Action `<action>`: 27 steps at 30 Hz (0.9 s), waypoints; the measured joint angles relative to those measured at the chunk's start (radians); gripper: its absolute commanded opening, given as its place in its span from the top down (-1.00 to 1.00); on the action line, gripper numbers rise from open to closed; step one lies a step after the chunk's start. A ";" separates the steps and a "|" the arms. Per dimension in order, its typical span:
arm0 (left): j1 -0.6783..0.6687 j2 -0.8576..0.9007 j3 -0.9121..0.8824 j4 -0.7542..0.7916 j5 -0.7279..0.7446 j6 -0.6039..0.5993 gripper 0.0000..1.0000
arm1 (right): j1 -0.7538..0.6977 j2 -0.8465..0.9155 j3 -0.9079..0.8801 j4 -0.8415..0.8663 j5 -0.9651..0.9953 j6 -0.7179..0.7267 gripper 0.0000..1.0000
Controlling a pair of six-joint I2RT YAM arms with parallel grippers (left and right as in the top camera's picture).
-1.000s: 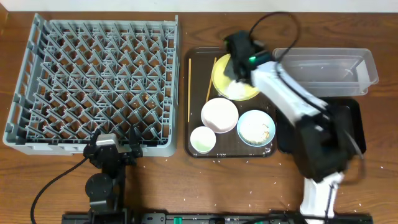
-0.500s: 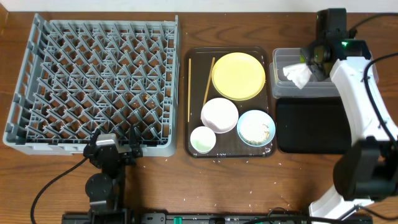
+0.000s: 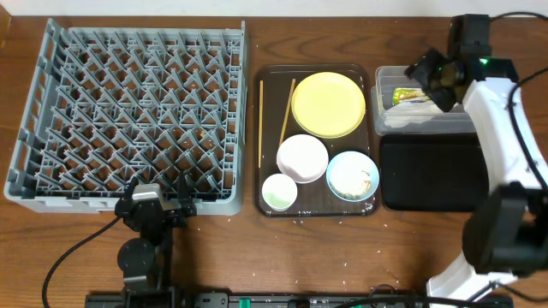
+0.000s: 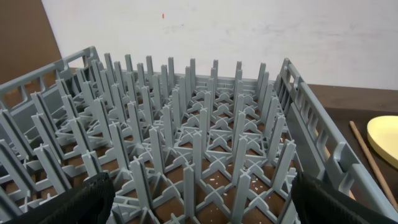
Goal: Sort waste into correct bins and load items into the dishwasher
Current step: 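Carry wrapper and tissue with right gripper into clear plastic bin, then move right gripper to blue bowl and grasp its rim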
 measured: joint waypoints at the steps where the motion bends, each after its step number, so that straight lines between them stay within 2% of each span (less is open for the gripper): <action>1: 0.000 0.000 0.000 0.000 0.000 0.000 -0.84 | 0.010 -0.035 0.006 -0.060 -0.051 -0.057 -0.47; 6: 0.000 0.000 0.000 0.000 0.000 0.000 -0.84 | 0.182 -0.154 0.015 -0.384 -0.161 -0.274 -0.47; 10: 0.000 0.001 0.000 0.000 0.000 0.000 -0.84 | 0.340 -0.143 -0.027 -0.468 -0.127 -0.372 -0.46; 11: 0.000 0.001 0.000 0.000 0.000 0.000 -0.84 | 0.379 -0.143 -0.053 -0.473 -0.111 -0.388 -0.40; 15: 0.000 0.001 0.000 0.000 0.000 0.000 -0.85 | 0.540 -0.139 -0.211 -0.410 -0.012 -0.431 -0.31; 20: 0.000 0.001 0.000 0.000 0.000 0.000 -0.84 | 0.628 -0.135 -0.386 -0.233 0.037 -0.503 -0.21; 23: 0.000 0.001 0.000 0.000 0.000 0.000 -0.84 | 0.653 -0.131 -0.468 -0.135 0.045 -0.537 0.01; 26: 0.000 0.001 0.000 0.000 0.000 0.000 -0.84 | 0.660 -0.131 -0.535 -0.051 0.058 -0.555 0.34; 27: 0.000 0.001 0.000 0.000 0.000 0.000 -0.84 | 0.660 -0.131 -0.546 -0.046 0.060 -0.555 0.38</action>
